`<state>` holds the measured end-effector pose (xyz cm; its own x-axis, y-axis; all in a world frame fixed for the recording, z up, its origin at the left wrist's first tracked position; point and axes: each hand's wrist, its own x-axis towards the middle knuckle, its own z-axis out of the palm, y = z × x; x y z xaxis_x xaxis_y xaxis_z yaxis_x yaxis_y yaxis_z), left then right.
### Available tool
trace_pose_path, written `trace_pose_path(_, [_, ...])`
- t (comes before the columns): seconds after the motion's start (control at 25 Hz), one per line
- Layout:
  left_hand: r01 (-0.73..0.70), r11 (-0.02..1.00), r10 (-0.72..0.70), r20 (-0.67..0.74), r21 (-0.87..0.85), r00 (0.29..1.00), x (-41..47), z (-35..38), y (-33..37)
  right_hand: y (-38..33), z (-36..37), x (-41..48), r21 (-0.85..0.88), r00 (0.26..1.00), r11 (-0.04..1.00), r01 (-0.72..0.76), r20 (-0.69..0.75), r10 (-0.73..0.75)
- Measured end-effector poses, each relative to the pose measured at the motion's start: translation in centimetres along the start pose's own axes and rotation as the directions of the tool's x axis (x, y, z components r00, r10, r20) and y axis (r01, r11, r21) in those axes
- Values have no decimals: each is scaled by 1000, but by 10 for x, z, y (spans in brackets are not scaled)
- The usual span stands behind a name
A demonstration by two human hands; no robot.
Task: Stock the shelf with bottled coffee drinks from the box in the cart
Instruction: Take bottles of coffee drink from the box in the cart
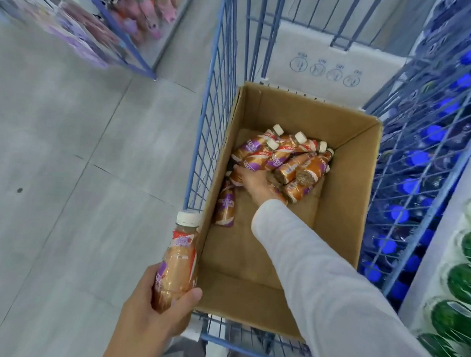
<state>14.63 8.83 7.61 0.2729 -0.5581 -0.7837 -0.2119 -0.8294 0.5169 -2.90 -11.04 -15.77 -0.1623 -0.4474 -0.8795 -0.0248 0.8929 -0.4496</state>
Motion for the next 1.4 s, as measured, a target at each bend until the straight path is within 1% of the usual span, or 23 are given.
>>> trace_pose_path(0.12, [7, 1000, -7, -2, 8, 1000, 4, 3, -3, 10, 18, 11, -19, 992, 1000, 21, -120, -23])
trace_pose_path(0.16, [1, 1000, -1, 10, 9, 1000, 5, 3, -3, 13, 20, 10, -3, 991, 999, 36, -130, -36])
trace_pose_path(0.28, [-30, 1000, 30, 74, -1, 997, 1, 2, 3, 20, 9, -16, 32, 995, 997, 70, -78, -67])
trace_pose_path(0.4, [-99, 995, 101, 117, -17, 988, -8, -2, 17, 29, -12, -80, 102, 995, 992, 77, -72, -70])
trace_pose_path(0.52, [-204, 979, 199, 176, 5, 964, -17, -8, 33, 38, -32, -161, 207, 989, 969, 134, -95, -116])
trace_pose_path(0.64, [-316, 949, 300, 276, 14, 913, -31, -12, 57, 47, -52, -245, 337, 969, 911, 237, -143, -199])
trace_pose_path(0.72, [-391, 920, 356, 359, 27, 863, -42, -10, 71, 55, -61, -295, 355, 942, 880, 316, -230, -246])
trace_pose_path(0.84, [-523, 851, 438, 493, 41, 752, -67, 0, 87, 70, -75, -364, 357, 868, 822, 444, -401, -294])
trace_pose_path(1.04, [-687, 727, 494, 704, -12, 511, -133, 31, 93, 108, -105, -459, 443, 743, 680, 584, -629, -228])
trace_pose_path(1.12, [-730, 683, 469, 779, -22, 415, -166, 45, 87, 130, -116, -495, 463, 680, 603, 649, -709, -187])
trace_pose_path(1.16, [-758, 652, 460, 812, -34, 359, -185, 54, 80, 146, -121, -514, 457, 637, 575, 679, -755, -153])
trace_pose_path(1.28, [-821, 564, 437, 874, -83, 211, -233, 73, 58, 196, -131, -567, 404, 508, 522, 752, -859, -68])
trace_pose_path(1.4, [-848, 516, 354, 932, -124, 79, -289, 91, 22, 262, -134, -620, 357, 390, 487, 797, -920, 36])
